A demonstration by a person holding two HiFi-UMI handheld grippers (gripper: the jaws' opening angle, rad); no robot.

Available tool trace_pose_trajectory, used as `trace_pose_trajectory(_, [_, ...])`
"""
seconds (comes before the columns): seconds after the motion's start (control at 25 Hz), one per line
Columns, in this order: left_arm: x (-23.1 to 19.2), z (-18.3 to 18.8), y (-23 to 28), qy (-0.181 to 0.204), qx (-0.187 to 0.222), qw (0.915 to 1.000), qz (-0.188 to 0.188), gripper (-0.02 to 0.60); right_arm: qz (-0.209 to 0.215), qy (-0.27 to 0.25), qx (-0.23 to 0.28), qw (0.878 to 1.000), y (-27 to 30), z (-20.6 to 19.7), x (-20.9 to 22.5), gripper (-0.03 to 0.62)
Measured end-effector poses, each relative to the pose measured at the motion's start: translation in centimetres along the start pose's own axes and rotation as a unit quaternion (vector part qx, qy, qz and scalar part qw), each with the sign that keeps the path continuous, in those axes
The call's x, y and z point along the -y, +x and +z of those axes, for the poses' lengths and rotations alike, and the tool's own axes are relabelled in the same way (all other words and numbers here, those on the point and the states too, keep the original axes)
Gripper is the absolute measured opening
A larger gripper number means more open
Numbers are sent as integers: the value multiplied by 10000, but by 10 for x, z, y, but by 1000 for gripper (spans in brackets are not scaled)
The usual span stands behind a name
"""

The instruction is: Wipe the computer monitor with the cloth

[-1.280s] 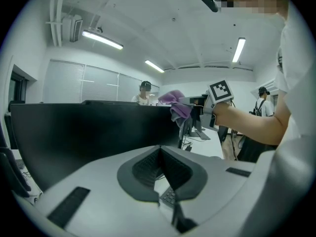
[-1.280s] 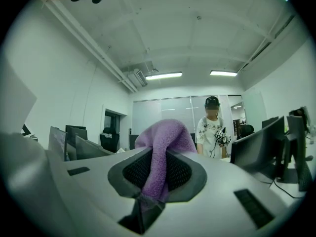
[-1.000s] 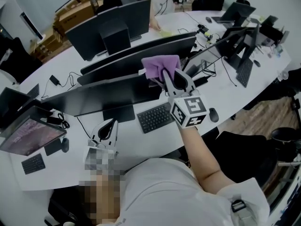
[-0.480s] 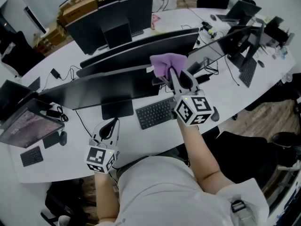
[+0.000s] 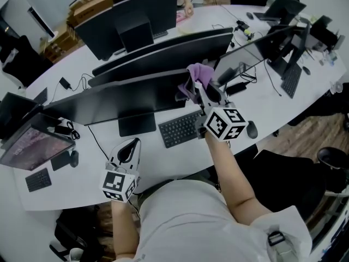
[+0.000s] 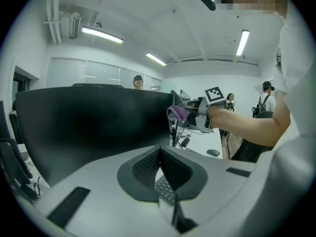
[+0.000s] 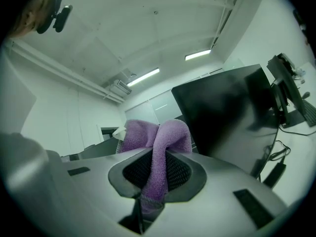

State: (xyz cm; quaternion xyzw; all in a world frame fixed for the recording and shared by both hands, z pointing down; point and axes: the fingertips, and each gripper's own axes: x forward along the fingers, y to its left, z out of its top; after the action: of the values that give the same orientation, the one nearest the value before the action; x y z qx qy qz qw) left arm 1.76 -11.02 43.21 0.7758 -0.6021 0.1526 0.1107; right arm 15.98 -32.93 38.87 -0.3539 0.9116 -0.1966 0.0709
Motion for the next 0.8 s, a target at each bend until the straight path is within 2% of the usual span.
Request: trace_pose_trajectory(0.8, [-17,-35,16,-346,-273,9990,62,-3,-320,103,-843,9959,10,-102,45,61])
